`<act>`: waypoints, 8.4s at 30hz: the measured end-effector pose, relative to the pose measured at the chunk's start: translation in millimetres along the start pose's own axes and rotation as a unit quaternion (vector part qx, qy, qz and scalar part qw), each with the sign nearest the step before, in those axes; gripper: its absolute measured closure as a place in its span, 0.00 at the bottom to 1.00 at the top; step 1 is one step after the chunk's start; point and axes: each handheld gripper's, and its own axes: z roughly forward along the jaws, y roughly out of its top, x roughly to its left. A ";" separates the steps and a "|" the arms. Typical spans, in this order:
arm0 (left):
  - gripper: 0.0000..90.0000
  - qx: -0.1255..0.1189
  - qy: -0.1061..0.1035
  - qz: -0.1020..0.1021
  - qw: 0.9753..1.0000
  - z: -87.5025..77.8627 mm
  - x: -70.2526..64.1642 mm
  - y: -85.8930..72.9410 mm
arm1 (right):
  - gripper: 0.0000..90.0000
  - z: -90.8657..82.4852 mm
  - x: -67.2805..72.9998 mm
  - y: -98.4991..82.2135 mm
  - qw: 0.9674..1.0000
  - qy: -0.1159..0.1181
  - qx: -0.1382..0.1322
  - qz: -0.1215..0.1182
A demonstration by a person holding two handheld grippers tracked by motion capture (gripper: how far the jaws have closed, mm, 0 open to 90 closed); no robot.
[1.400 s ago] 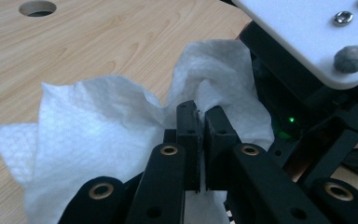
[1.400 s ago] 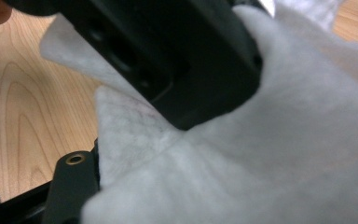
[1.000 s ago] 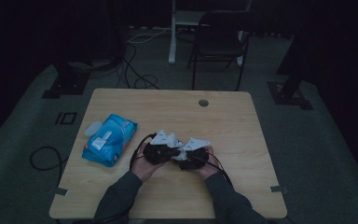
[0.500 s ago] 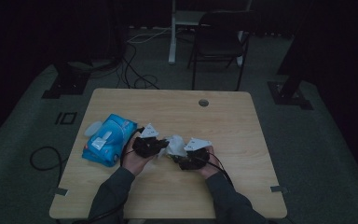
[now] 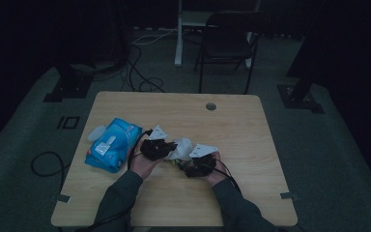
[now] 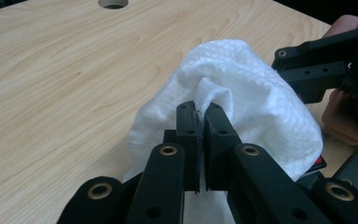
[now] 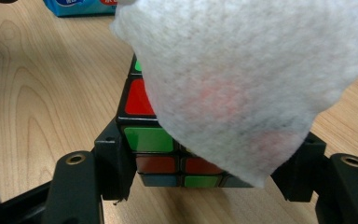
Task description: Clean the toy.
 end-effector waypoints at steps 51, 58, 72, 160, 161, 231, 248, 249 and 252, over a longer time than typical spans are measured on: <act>0.97 0.060 -0.004 0.037 0.997 16.8 -28.5 -31.1 | 0.38 -16.3 -17.3 2.2 0.997 -0.019 -0.040 0.058; 0.97 0.044 -0.003 0.035 0.998 7.9 -30.2 -24.0 | 0.38 -12.1 -13.3 1.2 0.998 -0.031 -0.026 0.039; 0.97 0.009 -0.032 0.038 0.999 -3.5 -38.4 -13.0 | 0.38 -6.0 -10.6 -1.2 0.999 -0.036 -0.011 0.031; 0.97 -0.006 -0.004 -0.030 1.000 5.1 3.7 -8.7 | 0.38 -7.3 1.3 2.2 1.000 -0.001 -0.022 -0.001; 0.97 -0.008 -0.004 -0.030 1.000 4.2 4.0 -8.2 | 0.38 -6.4 2.2 2.1 1.000 0.002 -0.020 -0.002; 0.97 -0.003 -0.030 -0.031 0.999 9.9 17.5 4.8 | 0.38 -2.8 13.0 3.7 0.999 0.029 -0.019 -0.026; 0.97 -0.015 -0.047 -0.014 0.999 17.4 5.7 29.9 | 0.38 6.9 23.1 2.5 0.998 0.038 -0.004 -0.044; 0.97 -0.015 -0.049 -0.012 0.999 17.9 4.4 31.1 | 0.38 7.2 22.9 2.5 0.998 0.037 -0.004 -0.045; 0.97 -0.018 -0.055 -0.010 0.998 19.2 1.4 34.5 | 0.38 7.2 23.0 2.4 0.998 0.036 -0.004 -0.045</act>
